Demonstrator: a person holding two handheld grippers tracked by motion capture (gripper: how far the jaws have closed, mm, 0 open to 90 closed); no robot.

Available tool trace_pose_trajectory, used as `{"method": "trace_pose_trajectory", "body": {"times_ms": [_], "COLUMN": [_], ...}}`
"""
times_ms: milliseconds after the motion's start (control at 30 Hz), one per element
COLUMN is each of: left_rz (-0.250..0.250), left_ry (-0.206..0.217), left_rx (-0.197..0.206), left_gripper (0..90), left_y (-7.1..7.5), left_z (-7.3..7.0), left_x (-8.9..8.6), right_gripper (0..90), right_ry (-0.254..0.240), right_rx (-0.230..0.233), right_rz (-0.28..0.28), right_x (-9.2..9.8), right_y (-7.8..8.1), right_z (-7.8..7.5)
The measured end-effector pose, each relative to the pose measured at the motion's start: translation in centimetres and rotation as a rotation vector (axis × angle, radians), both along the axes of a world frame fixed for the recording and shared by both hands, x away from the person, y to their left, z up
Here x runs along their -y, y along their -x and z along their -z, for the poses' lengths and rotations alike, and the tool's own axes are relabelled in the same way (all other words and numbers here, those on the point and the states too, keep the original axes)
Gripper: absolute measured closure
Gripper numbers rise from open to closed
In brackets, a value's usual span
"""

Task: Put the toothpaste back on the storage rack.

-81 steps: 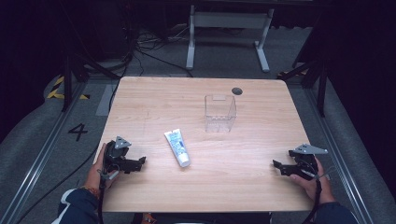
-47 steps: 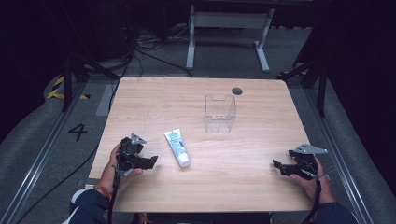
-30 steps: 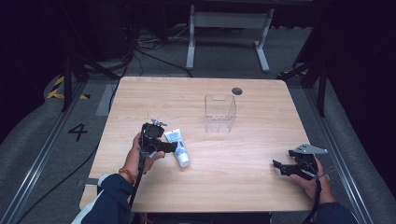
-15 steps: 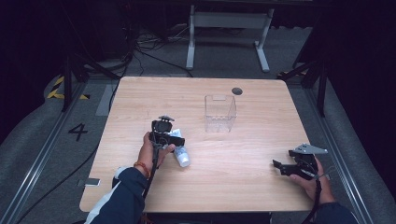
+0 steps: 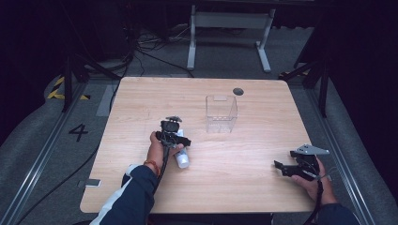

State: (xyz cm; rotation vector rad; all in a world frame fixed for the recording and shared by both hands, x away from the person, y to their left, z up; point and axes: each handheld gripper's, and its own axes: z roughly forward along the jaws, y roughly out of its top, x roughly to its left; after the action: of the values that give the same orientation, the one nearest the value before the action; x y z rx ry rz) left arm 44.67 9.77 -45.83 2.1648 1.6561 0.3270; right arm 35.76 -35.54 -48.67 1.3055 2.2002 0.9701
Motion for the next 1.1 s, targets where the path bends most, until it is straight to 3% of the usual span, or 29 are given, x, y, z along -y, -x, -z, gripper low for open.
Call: {"method": "trace_pose_trajectory", "body": {"times_ms": [67, 233, 400, 533, 667, 867, 933, 1000, 1100], "left_rz": [0.022, 0.053, 0.148, 0.236, 0.276, 0.327, 0.359, 0.369, 0.388], "left_ry": [-0.044, -0.048, -0.047, -0.047, -0.055, -0.027, 0.013, 0.024, 0.057], "left_rx": [0.0, -0.007, -0.02, 0.002, 0.014, 0.024, 0.011, 0.016, 0.055], "left_gripper": [16.7, 25.4, 35.1, 41.2, 48.3, 57.0, 59.4, 60.8, 61.5], "left_y": [0.0, 0.2, 0.4, 0.7, 0.9, 1.1, 1.3, 1.4, 1.9], "left_z": [0.0, -0.2, -0.6, -0.6, -0.7, -1.0, -1.4, -1.6, -2.3], "left_x": [0.5, 0.7, 0.6, 0.4, 0.4, 0.1, -0.4, -0.6, -1.4], "right_gripper": [14.7, 14.7, 14.8, 14.8, 14.9, 15.1, 15.2, 15.2, 15.4], "right_ry": [0.0, 0.0, 0.002, 0.002, 0.002, 0.002, 0.0, -0.001, 0.0], "right_rx": [0.0, 0.0, 0.0, 0.0, 0.001, 0.002, 0.003, 0.003, 0.004], "right_rz": [0.0, 0.0, -0.005, -0.005, -0.005, -0.005, -0.004, -0.003, -0.004], "right_x": [0.0, 0.0, 0.0, 0.0, 0.0, 0.0, 0.0, 0.0, 0.0], "right_y": [0.0, 0.0, 0.0, 0.0, 0.0, 0.0, 0.1, 0.1, 0.1], "right_z": [0.0, 0.0, 0.0, 0.0, 0.0, 0.0, 0.0, 0.0, 0.0]}}
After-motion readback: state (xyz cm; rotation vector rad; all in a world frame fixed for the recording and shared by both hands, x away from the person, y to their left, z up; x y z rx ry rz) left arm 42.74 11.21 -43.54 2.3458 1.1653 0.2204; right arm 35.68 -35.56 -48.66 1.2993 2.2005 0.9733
